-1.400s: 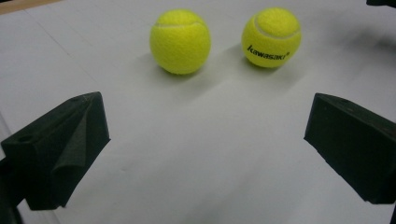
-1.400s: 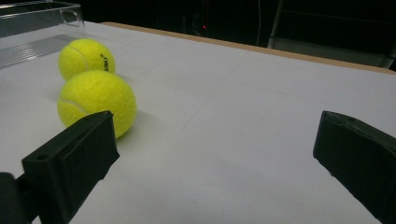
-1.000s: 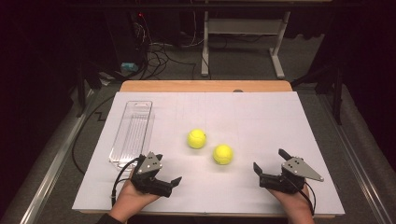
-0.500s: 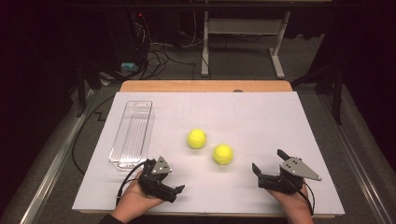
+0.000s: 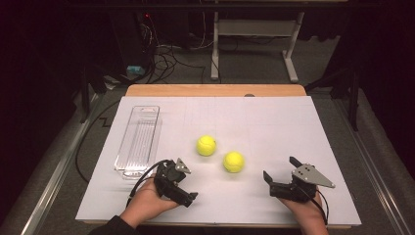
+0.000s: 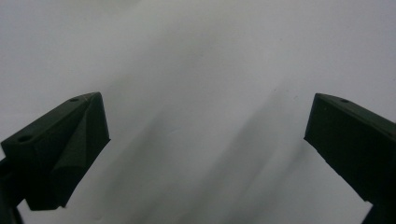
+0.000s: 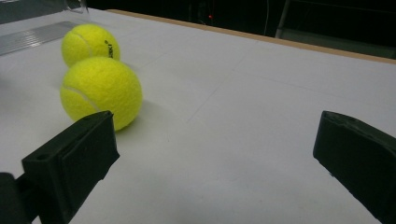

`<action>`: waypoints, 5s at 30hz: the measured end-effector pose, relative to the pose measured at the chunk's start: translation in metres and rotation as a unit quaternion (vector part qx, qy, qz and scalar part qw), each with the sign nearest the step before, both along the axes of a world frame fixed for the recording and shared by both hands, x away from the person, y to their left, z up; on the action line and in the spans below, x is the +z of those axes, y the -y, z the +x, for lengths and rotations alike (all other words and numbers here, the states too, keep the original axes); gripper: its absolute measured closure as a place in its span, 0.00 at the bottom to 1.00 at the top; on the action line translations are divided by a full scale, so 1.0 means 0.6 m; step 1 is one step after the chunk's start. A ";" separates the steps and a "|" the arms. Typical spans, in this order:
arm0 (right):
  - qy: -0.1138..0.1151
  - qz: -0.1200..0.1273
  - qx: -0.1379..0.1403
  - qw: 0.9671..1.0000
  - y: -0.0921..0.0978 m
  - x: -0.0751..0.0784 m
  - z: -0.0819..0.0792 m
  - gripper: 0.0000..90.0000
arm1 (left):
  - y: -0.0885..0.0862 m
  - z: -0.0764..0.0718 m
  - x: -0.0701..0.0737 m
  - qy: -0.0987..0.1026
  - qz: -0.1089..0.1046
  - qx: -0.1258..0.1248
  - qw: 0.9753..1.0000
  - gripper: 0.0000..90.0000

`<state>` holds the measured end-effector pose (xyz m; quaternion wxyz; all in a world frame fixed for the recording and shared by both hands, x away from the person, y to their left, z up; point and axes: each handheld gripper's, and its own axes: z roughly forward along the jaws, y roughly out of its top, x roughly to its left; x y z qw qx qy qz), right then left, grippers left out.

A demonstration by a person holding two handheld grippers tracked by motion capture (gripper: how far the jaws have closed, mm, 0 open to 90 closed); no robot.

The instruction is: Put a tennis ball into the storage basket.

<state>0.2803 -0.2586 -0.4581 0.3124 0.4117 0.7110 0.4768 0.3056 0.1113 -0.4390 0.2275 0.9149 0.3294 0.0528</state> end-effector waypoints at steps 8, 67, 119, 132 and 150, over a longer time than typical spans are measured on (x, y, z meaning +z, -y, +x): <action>0.000 0.001 0.007 1.000 -0.001 0.001 0.000 0.00 | 0.022 0.010 0.020 -0.029 0.053 -0.024 0.998 0.01; -0.088 -0.036 0.115 0.989 -0.156 -0.007 0.085 0.05 | 0.007 0.053 0.035 -0.120 0.079 -0.001 0.990 0.01; -0.062 -0.041 0.179 0.981 -0.204 -0.001 0.040 0.31 | 0.015 0.030 0.093 -0.109 0.063 -0.008 0.992 0.01; -0.059 -0.039 0.211 0.975 -0.245 -0.002 0.024 0.31 | 0.021 0.033 0.118 -0.103 0.060 -0.007 0.993 0.01; -0.055 -0.037 0.239 0.969 -0.276 -0.008 0.010 0.30 | 0.040 0.041 0.137 -0.101 0.053 -0.011 0.993 0.01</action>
